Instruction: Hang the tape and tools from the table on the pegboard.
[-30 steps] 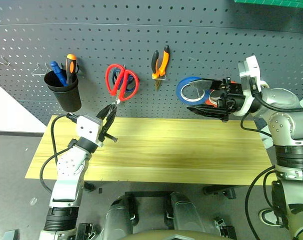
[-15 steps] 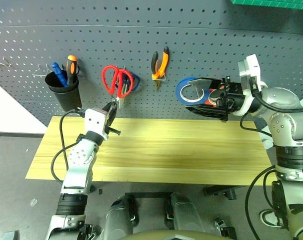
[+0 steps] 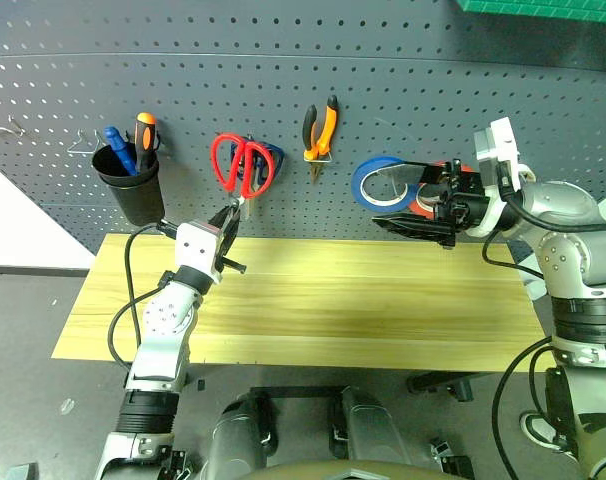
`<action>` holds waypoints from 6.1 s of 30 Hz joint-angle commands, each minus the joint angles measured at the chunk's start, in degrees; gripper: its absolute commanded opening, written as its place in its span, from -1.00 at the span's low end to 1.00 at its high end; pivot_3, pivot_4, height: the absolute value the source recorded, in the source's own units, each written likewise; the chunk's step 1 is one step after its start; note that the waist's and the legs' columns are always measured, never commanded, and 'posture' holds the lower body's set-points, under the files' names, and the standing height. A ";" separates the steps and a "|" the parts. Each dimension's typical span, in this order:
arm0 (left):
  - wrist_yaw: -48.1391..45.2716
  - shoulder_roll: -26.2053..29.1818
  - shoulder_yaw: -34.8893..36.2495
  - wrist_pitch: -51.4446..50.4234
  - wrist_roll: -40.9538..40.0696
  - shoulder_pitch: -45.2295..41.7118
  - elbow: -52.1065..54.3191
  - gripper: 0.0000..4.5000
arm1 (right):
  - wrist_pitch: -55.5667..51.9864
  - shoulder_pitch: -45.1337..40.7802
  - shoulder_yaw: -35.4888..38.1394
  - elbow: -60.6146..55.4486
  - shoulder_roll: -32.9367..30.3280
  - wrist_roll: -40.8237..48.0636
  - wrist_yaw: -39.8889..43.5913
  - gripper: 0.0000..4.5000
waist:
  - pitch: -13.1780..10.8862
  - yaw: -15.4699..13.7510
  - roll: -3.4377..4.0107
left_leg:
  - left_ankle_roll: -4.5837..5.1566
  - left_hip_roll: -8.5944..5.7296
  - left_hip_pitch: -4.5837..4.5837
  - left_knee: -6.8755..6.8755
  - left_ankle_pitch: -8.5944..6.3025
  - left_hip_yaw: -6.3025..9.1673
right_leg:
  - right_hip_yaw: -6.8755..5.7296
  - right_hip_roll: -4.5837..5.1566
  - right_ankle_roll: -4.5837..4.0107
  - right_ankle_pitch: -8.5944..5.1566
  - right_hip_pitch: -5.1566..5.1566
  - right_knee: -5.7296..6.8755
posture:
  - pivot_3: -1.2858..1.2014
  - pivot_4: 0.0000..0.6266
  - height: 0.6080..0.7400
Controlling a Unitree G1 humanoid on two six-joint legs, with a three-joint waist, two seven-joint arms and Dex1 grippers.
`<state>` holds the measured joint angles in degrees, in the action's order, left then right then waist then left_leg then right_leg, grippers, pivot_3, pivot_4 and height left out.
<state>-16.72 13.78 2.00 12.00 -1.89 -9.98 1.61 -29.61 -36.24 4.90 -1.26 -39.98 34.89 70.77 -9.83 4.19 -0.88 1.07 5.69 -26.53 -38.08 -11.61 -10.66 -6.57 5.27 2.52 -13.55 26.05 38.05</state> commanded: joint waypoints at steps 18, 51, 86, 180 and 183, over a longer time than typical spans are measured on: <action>1.28 0.16 -0.79 -6.97 0.96 0.21 1.44 -0.85 | 1.58 -0.90 0.11 -2.27 -0.24 -0.57 0.08 1.00 | 0.40 -0.04 0.10 | 0.03 0.00 0.01 -0.02 -0.01 0.00 | 0.01 -0.01 0.00 0.00 -0.01 0.01 | -0.10 -0.69 0.84; 0.13 7.35 6.34 -28.09 -4.67 10.78 13.75 0.63 | -3.20 3.88 -8.26 -8.23 1.79 -1.07 -0.26 1.00 | 0.41 -0.42 0.11 | 0.12 0.01 0.06 -0.04 -0.10 0.06 | 0.02 0.05 -0.01 -0.02 -0.06 0.05 | -0.01 -0.53 0.84; 3.55 14.20 7.88 -67.31 -6.40 -13.85 -11.51 0.63 | 1.65 -6.10 -19.83 13.52 16.56 -16.10 -3.55 1.00 | -8.03 -3.56 -0.08 | 0.13 0.06 0.03 0.01 -0.06 0.01 | 0.11 0.29 -0.05 -0.05 0.13 0.10 | 0.04 0.24 0.84; -16.89 21.03 22.11 -4.51 -18.28 -36.06 -10.69 -0.60 | -5.73 -12.59 1.88 2.48 7.09 4.43 -3.78 1.00 | 1.38 -3.09 -0.54 | -0.41 0.02 -0.79 0.07 0.26 -0.04 | -0.12 -0.25 0.17 0.32 0.46 -0.66 | 0.02 -0.87 0.84; -15.69 20.65 21.25 -2.29 -17.13 -37.56 -15.23 -0.60 | -5.67 -12.18 1.62 2.03 6.75 4.35 -3.95 1.00 | 1.46 -3.05 -0.53 | -0.41 0.02 -0.78 0.06 0.26 -0.03 | -0.12 -0.25 0.17 0.32 0.46 -0.62 | 0.01 -0.84 0.84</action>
<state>-33.47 33.88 23.27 7.67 -19.80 -45.94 -12.75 -36.21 -47.68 5.33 2.45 -32.76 38.48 66.92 -8.37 1.15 -1.41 0.67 5.70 -27.31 -38.03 -11.34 -10.70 -6.69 5.02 2.69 -13.24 26.51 37.43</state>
